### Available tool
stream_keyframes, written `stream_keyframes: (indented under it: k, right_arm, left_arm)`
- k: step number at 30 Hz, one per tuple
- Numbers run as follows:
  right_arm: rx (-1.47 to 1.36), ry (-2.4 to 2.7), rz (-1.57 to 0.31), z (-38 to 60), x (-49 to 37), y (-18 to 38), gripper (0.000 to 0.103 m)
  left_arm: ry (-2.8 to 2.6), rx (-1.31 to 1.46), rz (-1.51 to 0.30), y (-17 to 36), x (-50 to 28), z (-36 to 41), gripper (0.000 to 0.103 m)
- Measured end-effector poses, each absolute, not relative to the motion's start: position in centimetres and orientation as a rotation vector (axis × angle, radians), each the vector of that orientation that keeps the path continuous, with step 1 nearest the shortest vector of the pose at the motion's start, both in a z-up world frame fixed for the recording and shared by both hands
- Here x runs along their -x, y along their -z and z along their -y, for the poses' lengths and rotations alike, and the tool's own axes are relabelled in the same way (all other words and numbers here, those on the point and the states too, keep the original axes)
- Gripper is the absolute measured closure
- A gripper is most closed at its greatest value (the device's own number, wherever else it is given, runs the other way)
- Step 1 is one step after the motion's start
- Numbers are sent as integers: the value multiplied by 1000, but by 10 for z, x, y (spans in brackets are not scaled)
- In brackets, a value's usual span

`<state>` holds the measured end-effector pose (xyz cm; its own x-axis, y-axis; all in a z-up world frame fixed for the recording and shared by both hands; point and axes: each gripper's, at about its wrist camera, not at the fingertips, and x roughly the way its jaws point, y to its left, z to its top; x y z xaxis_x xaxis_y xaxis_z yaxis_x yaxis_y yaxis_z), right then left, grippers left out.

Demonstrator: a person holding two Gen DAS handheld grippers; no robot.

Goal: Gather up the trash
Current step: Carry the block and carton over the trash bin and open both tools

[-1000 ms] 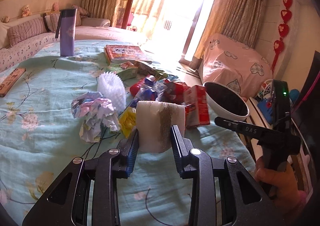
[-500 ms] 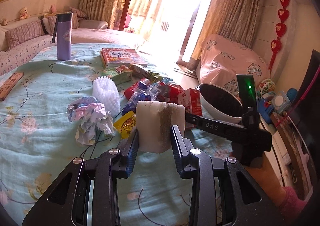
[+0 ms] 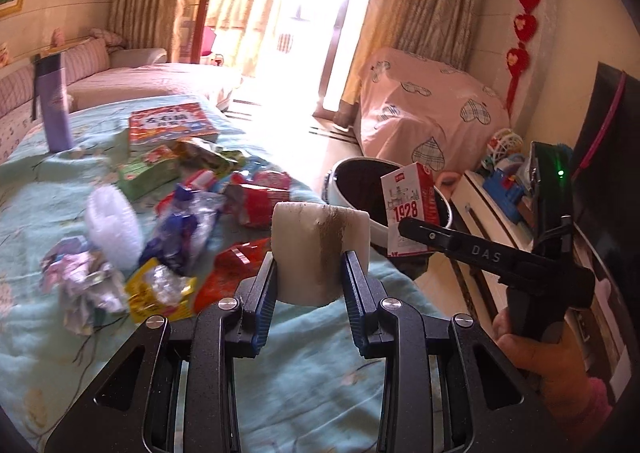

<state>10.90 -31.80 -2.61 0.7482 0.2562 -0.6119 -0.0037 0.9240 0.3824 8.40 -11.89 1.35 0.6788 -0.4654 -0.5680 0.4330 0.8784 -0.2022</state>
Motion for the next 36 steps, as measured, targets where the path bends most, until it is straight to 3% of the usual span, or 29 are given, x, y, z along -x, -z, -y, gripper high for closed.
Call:
stream_keyframes:
  k: [32, 35, 36]
  right_arm:
    - [-349, -69, -797, 420, -166, 35, 70]
    - [-374, -76, -812, 427, -170, 38, 67]
    - [-377, -71, -812, 429, -172, 38, 67]
  left_arm:
    - [570, -62, -817, 1, -211, 270, 72]
    - [573, -64, -835, 3, -215, 274, 65]
    - [568, -62, -842, 4, -217, 274, 54]
